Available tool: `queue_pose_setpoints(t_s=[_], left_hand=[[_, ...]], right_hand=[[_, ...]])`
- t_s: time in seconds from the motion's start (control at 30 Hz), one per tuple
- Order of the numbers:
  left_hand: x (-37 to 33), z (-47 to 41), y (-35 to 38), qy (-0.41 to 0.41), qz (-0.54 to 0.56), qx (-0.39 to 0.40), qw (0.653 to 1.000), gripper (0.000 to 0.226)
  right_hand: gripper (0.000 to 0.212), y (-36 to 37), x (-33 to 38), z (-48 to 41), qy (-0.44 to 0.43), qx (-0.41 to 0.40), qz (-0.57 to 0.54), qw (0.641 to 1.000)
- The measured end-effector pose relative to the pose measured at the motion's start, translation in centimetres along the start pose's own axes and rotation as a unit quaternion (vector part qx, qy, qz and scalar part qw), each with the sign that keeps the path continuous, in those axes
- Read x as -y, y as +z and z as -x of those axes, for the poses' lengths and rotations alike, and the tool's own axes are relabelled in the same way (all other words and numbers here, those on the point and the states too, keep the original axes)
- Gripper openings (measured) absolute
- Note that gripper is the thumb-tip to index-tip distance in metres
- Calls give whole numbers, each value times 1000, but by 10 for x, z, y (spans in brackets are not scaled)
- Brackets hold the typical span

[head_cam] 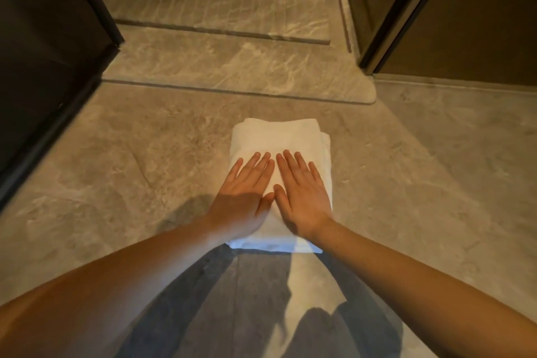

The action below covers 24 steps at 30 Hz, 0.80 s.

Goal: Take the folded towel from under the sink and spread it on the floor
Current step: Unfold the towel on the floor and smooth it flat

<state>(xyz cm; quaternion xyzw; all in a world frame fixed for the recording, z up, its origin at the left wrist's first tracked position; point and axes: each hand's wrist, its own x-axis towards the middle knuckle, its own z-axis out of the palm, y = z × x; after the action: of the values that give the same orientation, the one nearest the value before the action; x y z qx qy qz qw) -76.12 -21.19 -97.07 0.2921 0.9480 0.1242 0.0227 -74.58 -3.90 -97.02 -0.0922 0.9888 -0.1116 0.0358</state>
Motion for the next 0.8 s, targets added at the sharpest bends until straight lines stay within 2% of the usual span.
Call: queue_pose_setpoints(t_s=[0.13,0.3,0.53,0.6,0.67,0.73,0.8], left_hand=[[0,-3,0,-2,-37,37,999,69],[-27,-18,5,23,-24,108,994,79],[-51,-40,-4,43,-71,176,981,79],[-52,-48,-12,56,-85,194,976,79],[-54,-57,-21,95,-90,191,973,74],[-55,-68,-28,146,-60,162,974,67],[-57,-82,-33,171,-23,144,975,62]], right_hand=[[59,0,-5,4,-7,6,-17,1000],[58,-11,-41,28,-3,10,-19,1000],[57,-33,-62,37,3,11,-43,999],[59,-39,-68,44,55,-54,-70,995],[57,-43,-76,58,148,-94,-145,974],[60,-42,-84,74,234,-66,-186,952],[64,-42,-88,86,284,-34,-216,934]])
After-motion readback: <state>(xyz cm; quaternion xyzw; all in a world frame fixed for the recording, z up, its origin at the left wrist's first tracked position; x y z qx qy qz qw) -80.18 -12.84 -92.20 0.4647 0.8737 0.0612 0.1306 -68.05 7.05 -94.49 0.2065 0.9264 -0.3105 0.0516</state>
